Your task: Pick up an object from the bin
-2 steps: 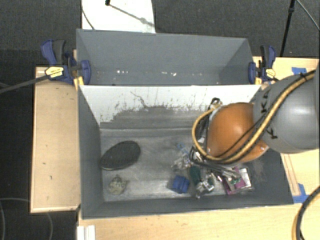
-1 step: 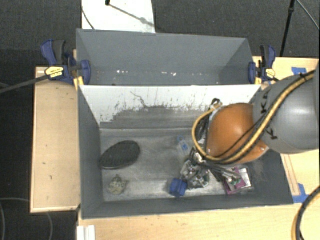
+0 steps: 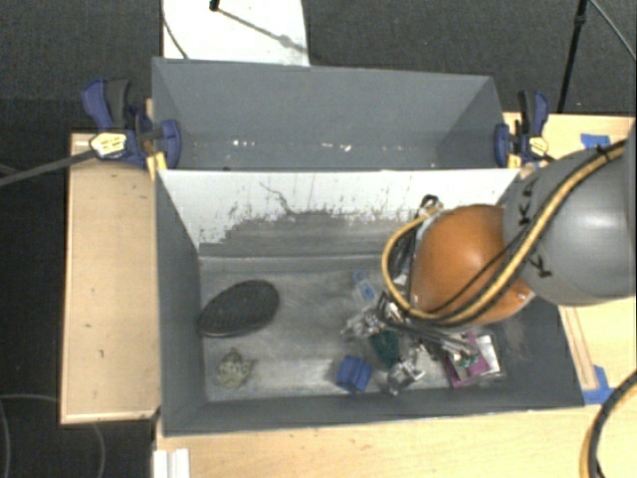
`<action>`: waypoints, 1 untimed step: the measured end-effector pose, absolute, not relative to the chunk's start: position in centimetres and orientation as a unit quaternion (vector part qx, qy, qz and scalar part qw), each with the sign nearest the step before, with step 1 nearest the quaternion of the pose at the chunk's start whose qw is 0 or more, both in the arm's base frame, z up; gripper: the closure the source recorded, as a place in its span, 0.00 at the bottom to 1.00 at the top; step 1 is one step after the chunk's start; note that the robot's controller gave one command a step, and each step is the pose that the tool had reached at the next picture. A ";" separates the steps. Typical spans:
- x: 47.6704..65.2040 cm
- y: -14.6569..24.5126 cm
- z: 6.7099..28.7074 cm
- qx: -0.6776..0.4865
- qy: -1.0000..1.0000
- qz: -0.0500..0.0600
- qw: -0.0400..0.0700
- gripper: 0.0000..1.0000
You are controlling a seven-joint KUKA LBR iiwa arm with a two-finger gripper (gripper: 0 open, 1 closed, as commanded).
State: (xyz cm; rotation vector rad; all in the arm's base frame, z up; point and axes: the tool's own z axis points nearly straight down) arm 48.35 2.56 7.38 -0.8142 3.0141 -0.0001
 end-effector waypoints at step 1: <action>48.4 2.9 7.3 -0.265 0.964 -0.001 0.009 0.00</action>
Offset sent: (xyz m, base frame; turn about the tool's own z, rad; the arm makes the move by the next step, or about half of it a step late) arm -0.0039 0.0035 -0.0038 -0.0225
